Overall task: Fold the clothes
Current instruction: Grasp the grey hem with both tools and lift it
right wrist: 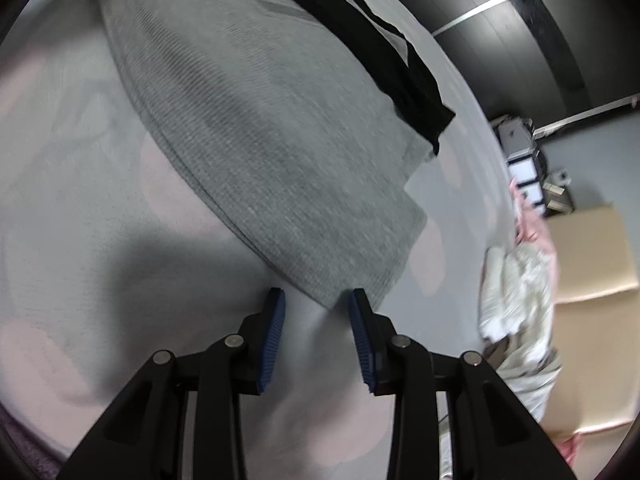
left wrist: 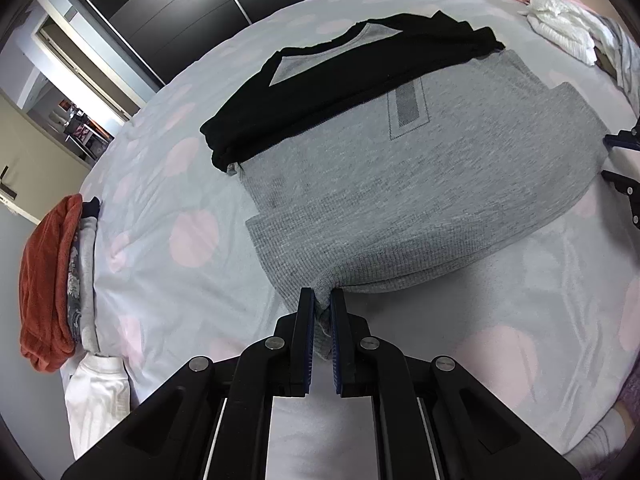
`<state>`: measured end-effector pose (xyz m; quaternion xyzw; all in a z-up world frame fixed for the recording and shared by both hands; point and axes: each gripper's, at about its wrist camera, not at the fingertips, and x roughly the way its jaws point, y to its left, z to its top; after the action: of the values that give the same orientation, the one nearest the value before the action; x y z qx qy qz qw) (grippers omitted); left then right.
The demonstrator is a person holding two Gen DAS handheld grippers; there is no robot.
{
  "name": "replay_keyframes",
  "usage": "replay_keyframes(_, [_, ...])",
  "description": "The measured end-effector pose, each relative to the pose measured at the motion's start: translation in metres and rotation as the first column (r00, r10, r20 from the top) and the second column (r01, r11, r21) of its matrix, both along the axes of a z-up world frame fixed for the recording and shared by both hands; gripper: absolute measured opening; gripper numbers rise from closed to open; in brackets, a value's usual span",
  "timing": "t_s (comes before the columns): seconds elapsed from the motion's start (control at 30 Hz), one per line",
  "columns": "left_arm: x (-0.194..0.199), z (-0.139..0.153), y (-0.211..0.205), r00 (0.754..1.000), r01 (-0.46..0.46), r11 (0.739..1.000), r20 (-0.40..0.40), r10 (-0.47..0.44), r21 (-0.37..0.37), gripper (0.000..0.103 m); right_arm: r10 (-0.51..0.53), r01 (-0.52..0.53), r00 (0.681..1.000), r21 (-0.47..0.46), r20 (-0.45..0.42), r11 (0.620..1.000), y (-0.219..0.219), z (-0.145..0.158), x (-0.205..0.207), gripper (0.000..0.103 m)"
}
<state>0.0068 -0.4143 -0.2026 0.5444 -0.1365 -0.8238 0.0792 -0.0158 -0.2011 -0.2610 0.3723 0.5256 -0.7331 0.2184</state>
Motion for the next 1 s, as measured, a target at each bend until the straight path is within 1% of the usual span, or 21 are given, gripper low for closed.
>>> replay_keyframes(0.07, [-0.002, -0.003, 0.0, 1.0, -0.006, 1.0, 0.011, 0.006, -0.009, 0.008, 0.015, -0.015, 0.999, 0.009, -0.03, 1.0, -0.002, -0.003, -0.001, 0.03])
replay_keyframes(0.13, [-0.003, -0.005, 0.001, 1.0, -0.009, 1.0, 0.016, 0.01, -0.019, 0.008, 0.012, -0.012, 1.0, -0.011, -0.028, 1.0, -0.001, -0.003, -0.006, 0.027])
replay_keyframes(0.27, [-0.003, -0.003, 0.001, 1.0, -0.019, 0.999, 0.006, 0.02, -0.033, 0.008, 0.007, -0.008, 1.0, -0.049, -0.018, 0.999, -0.001, -0.002, -0.012, 0.01])
replay_keyframes(0.4, [0.001, 0.009, -0.001, 0.999, -0.034, 0.999, -0.039, 0.033, -0.018, 0.008, 0.003, -0.007, 0.998, -0.059, -0.068, 0.998, -0.005, 0.002, -0.006, 0.007])
replay_keyframes(0.47, [0.003, 0.015, -0.003, 0.997, -0.041, 0.999, -0.065, 0.04, -0.007, 0.008, -0.019, 0.009, 0.995, -0.094, -0.1, 0.995, -0.002, 0.013, -0.008, 0.007])
replay_keyframes(0.6, [0.013, 0.038, -0.009, 0.985, -0.061, 0.997, -0.158, 0.068, 0.045, 0.006, -0.083, 0.048, 0.981, -0.193, -0.177, 0.98, 0.007, 0.041, -0.015, 0.007])
replay_keyframes(0.67, [0.019, 0.051, -0.013, 0.974, -0.073, 0.994, -0.208, 0.089, 0.085, 0.006, -0.122, 0.064, 0.969, -0.258, -0.214, 0.964, 0.013, 0.057, -0.017, 0.007])
replay_keyframes(0.8, [0.028, 0.069, -0.017, 0.952, -0.094, 0.989, -0.282, 0.123, 0.114, 0.005, -0.175, 0.07, 0.949, -0.365, -0.264, 0.929, 0.019, 0.085, -0.013, 0.007])
replay_keyframes(0.9, [0.032, 0.081, -0.018, 0.94, -0.099, 0.987, -0.313, 0.135, 0.127, 0.005, -0.197, 0.072, 0.944, -0.418, -0.265, 0.906, 0.022, 0.101, -0.002, 0.007])
replay_keyframes(1.0, [0.038, 0.097, -0.018, 0.926, -0.104, 0.98, -0.343, 0.157, 0.168, 0.005, -0.248, 0.114, 0.935, -0.447, -0.255, 0.888, 0.025, 0.115, 0.001, 0.007])
